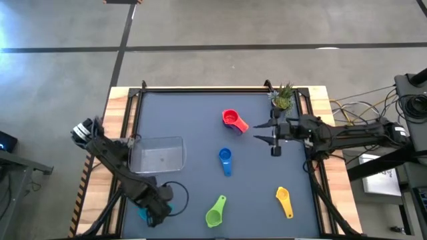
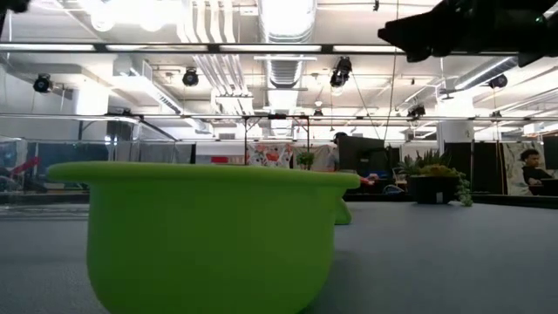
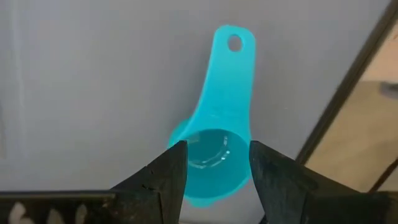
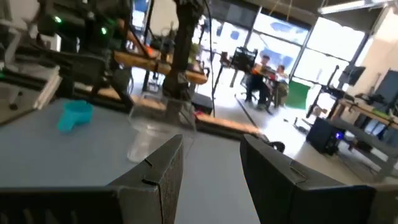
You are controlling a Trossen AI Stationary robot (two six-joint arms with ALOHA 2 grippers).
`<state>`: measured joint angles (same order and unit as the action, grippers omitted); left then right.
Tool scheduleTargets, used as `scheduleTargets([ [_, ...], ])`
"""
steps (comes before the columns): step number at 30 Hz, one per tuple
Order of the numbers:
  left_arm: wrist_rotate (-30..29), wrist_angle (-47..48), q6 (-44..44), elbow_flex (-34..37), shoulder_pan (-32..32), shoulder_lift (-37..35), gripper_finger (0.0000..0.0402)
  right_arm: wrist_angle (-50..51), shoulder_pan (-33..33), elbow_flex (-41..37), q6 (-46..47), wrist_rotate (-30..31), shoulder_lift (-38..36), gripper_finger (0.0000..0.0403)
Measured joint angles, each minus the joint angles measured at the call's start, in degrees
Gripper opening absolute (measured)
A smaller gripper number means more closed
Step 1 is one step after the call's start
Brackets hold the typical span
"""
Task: Nest measuring cups in basket
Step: Stack the light blue measuring cup on top of the red measuring cup
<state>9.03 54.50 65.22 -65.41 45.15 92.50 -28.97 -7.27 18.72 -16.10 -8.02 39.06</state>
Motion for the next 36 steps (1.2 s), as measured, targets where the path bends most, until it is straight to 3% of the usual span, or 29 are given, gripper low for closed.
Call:
scheduleTargets([
  [5,-2.0,-3.4,7.5,3.0,2.8,-3.3,0.0155,2.5,0.0,0.0,3.0,-1.1,-4.4,0.0148],
  [12,-5.4,-3.4,10.3,3.8,6.0,-3.8,0.0155,5.7,0.0,0.0,5.0,-4.5,-8.6,0.0148],
  [22,-5.5,-4.2,10.3,10.5,6.5,-3.3,0.0154,7.5,0.0,-0.2,6.3,-4.5,-8.9,0.0148],
  [30,-5.1,-13.0,10.4,16.9,6.5,-4.5,0.0154,7.7,0.4,-0.2,7.2,-4.6,-8.9,0.0148],
  [33,-4.8,-13.8,10.3,17.6,6.5,-4.7,0.0138,7.7,0.4,-0.2,7.2,-4.6,-8.9,0.0148],
  [36,-4.6,-13.9,9.6,17.6,6.5,-4.9,0.0093,7.8,0.4,-0.2,7.1,-4.6,-8.9,0.0148],
])
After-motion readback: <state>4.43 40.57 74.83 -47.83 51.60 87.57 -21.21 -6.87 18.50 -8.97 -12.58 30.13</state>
